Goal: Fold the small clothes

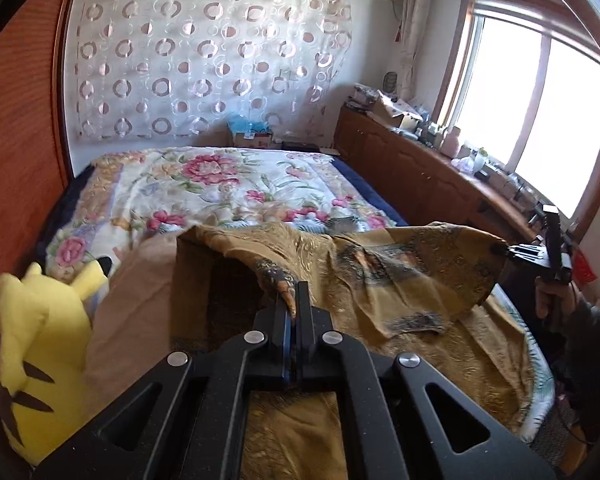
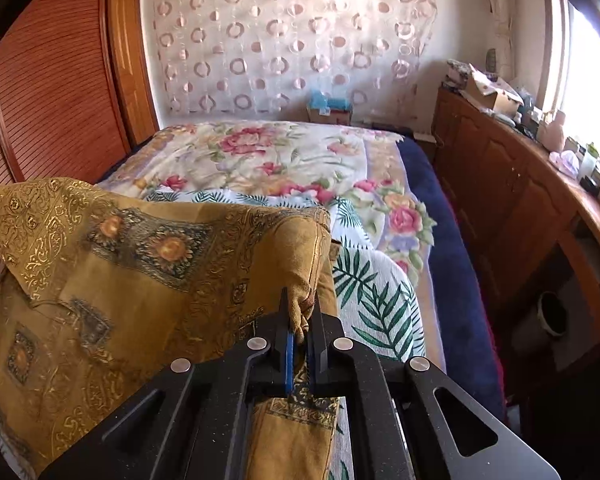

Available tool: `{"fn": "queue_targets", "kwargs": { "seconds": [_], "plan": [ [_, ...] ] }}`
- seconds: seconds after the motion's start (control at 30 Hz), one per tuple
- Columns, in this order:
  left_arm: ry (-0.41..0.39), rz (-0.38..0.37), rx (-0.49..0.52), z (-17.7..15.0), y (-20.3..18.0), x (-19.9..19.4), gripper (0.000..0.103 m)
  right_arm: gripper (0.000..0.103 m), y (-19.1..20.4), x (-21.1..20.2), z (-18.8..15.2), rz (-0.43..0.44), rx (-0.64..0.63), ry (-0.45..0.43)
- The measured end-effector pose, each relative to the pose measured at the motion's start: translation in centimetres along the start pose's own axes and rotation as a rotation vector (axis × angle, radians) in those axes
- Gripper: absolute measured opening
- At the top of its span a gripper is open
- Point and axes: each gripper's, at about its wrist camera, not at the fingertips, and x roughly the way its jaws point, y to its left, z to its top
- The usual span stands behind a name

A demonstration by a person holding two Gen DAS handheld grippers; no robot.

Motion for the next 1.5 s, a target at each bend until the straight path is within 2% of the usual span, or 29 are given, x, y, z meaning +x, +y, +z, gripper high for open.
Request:
{"fn": "queue_targets", "kwargs": {
  "seconds": [0.13, 0.37, 0.67, 0.87, 1.03, 1.2, 1.3, 1.37, 1.43, 1.5],
  "plan": [
    [0.021, 0.002, -0.005, -3.1, -0.8, -0.4, 0.002, 0.004, 0.6, -1.5, -1.1, 0.011, -0.016, -0.019],
    [0.004, -0.010, -0.068, -7.9, -0.3, -3.1, 0.002, 0.004, 0.3, -4.1, -3.2, 0.029, 0.001, -0.042],
    [-0.059, -0.005, -0.146, -10.4, 1.5, -9.1, 0.002, 0.003, -1.1, -7.1, -3.8, 0.081, 0.059, -0.061],
    [-0.040, 0.023, -0.193, -13.5, 2.5, -11.7, 0.002, 0.003, -1.1, -9.4, -5.7, 0.115, 0.044, -0.030],
    [-0.006, 0.051, -0.225, -15.4, 3.5, -12.1, 0.002, 0.003, -1.7, -11.2, -7.8, 0.146, 0.073, -0.010],
    [0.095, 0.101, -0.224, -17.6, 3.9, -9.4, 0.002, 0.004, -2.7, -8.3, -11.1, 0.125, 0.095, 0.079],
    [0.111, 0.110, -0.224, -18.2, 4.4, -9.0, 0.002, 0.004, -3.7, -5.7, -12.7, 0.104, 0.119, 0.133],
    [0.105, 0.122, -0.207, -17.9, 4.3, -9.1, 0.011, 0.004, -4.2, -4.7, -13.0, 0.093, 0.132, 0.146],
    [0.091, 0.124, -0.199, -17.6, 4.3, -9.4, 0.030, 0.007, -4.5, -4.2, -13.0, 0.094, 0.138, 0.147],
    [0.079, 0.116, -0.196, -17.5, 4.3, -9.7, 0.039, 0.011, -4.4, -4.0, -12.8, 0.090, 0.140, 0.144]
  ]
}}
